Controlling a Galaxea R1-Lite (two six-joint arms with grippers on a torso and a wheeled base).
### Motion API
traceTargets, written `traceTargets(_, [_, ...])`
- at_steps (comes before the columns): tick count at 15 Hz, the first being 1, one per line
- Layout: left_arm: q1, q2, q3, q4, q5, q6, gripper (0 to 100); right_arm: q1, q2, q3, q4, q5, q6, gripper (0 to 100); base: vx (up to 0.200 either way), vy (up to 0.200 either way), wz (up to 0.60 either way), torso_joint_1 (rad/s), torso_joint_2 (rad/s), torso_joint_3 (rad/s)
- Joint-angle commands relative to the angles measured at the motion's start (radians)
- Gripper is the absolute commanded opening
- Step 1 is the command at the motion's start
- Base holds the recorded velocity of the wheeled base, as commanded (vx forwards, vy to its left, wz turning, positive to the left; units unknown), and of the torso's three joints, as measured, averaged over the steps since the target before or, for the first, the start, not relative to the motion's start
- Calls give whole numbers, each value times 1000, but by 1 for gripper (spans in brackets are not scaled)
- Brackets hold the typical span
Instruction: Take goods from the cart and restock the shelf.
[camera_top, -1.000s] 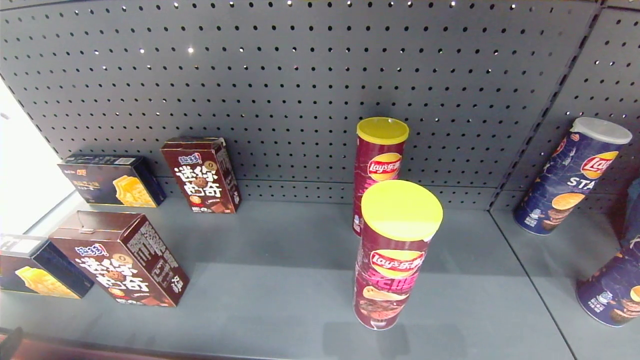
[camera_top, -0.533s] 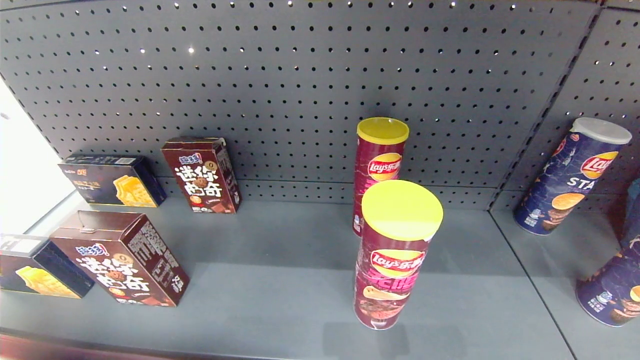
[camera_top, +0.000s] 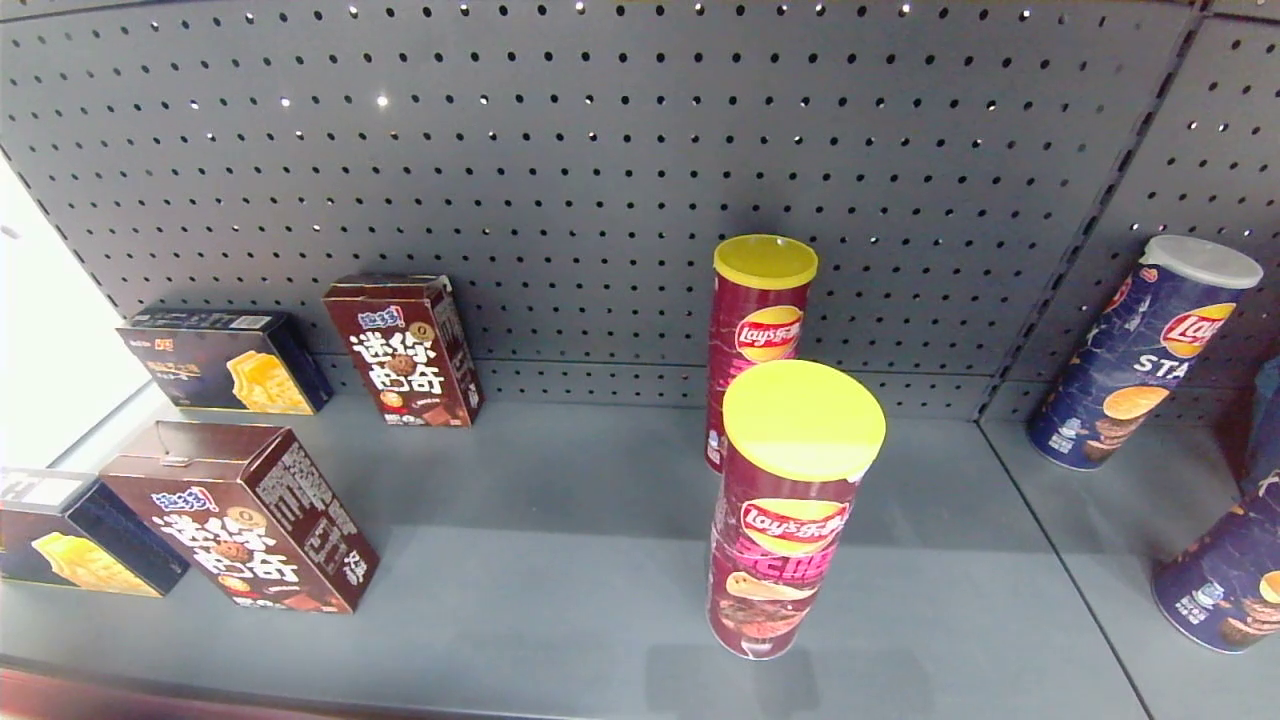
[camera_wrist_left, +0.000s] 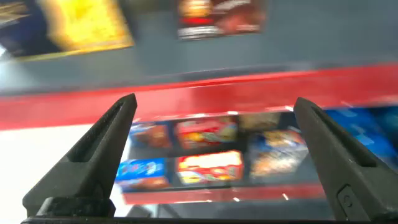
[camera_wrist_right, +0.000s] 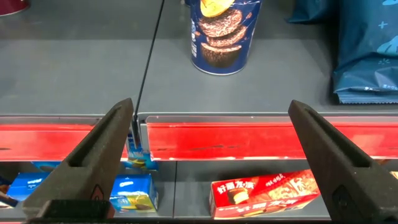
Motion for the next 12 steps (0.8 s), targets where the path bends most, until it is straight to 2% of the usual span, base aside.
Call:
traceTargets(1, [14,-57,5,-1,3,-5,100,0,1,0,0,0,1,100,0,0,0,0,0,0])
traceTargets(4, [14,-57,5,-1,3,-17,100,0,1,0,0,0,1,100,0,0,0,0,0,0])
traceTargets(8, [14,-57,5,-2,0,-59,100,0,1,0,0,0,-1,100,0,0,0,0,0,0])
traceTargets(10, [12,-57,6,-2,-38,-40,100,0,1,0,0,0,-1,100,0,0,0,0,0,0])
traceTargets(12, [12,-57,6,-2,-44,-34,100,0,1,0,0,0,-1,100,0,0,0,0,0,0])
